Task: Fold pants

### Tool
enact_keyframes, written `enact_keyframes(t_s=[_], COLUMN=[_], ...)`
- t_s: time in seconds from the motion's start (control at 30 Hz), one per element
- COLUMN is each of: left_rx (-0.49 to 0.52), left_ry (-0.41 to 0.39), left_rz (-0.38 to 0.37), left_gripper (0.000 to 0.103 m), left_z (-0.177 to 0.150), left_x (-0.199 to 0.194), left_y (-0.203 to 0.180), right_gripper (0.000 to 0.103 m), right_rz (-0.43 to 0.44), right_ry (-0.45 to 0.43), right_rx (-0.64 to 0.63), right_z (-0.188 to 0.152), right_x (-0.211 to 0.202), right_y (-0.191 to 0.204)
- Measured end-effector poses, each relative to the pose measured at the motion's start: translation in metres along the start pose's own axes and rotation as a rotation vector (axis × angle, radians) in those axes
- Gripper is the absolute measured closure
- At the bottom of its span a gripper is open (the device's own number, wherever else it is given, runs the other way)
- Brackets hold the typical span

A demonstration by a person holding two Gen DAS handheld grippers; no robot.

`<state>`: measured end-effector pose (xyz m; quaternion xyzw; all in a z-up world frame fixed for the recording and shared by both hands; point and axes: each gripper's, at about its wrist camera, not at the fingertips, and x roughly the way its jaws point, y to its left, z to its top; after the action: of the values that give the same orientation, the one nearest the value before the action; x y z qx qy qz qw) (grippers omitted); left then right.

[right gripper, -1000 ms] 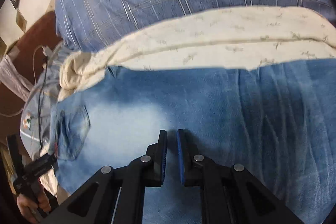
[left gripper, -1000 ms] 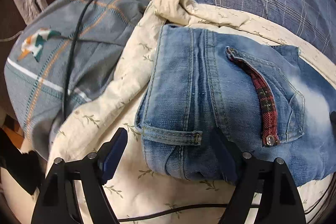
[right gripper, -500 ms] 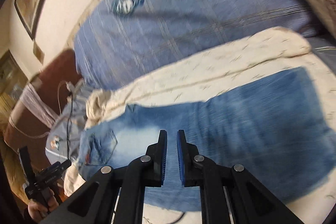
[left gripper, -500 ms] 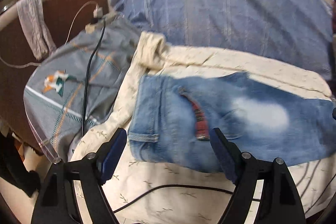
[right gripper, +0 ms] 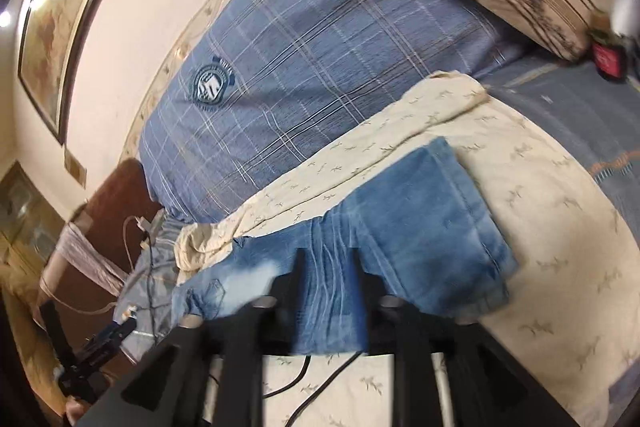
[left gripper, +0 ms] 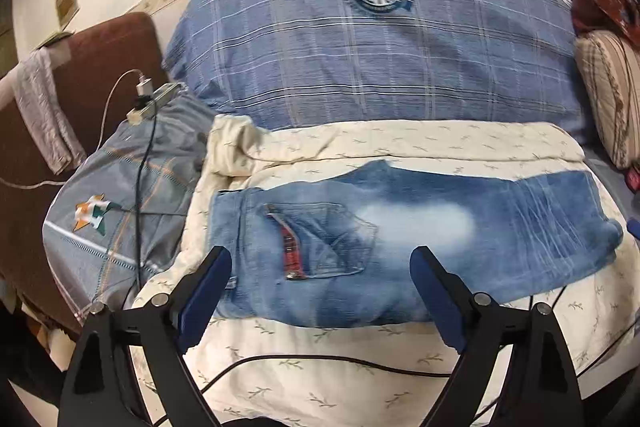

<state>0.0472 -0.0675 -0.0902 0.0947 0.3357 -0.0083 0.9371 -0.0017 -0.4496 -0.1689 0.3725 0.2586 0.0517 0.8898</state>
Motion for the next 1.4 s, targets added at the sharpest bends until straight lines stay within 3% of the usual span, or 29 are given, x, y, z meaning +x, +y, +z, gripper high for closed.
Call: enact_keyframes(t_s=[0.03,0.33,0.57,0.73,0.87,1.03,1.13,1.23,1.4], left_rx=[0.014,0.045,0.056,0.073,0.08,0.087,0.085,0.088,0.105], left_ry=[0.001,0.002,0.015,0.035,0.075,0.102,0.116,0.131,0.137], left_rz=[-0.006,-0.023,-0.041,-0.052,-0.073,-0.078,-0.079,-0.081,-0.087], left_gripper=[0.012,0.012,0.012,0.012,0.012,0.012,0.012,0.012,0.012], left_z=[-0.001,-0.001,0.0,-0.007,-0.015,-0.021,-0.022,-0.023,-0.024], left_x=[-0.001,0.001,0.005,0.008,0.015,0.023,0.027,0.031,0.035], left_y=[-0.006,-0.024,-0.032,-0.039,-0.043,-0.048,-0.049,-0.053,-0.059], right_gripper=[0.022,0.022,0.022,0.022,0.022,0.025,0.034,0.036,0.036], right_rz=[0.003,-0.004,-0.084,-0.057,-0.002,0.016,-0.005,-0.037,-0.095], right_ry=[-0.022,-0.042,-0.038,-0.025,-0.022,0.01,0.076,0.15,0.168], right_rx=[0.027,0.129,0.085,0.11,0.22,0.298,0.315,0.358,0.462], right_z=[-0.001,0.005,0.005,0.006,0.006,0.004,0.0,-0.008,-0.012], right_x=[-0.005,-0.008,-0.001,-0.001,-0.005,-0.006,0.002,0.016,0.026], right_y=[-0.004,-0.028,-0.022,-0.025,-0.045,-0.064,-0.07,-0.078,-0.096])
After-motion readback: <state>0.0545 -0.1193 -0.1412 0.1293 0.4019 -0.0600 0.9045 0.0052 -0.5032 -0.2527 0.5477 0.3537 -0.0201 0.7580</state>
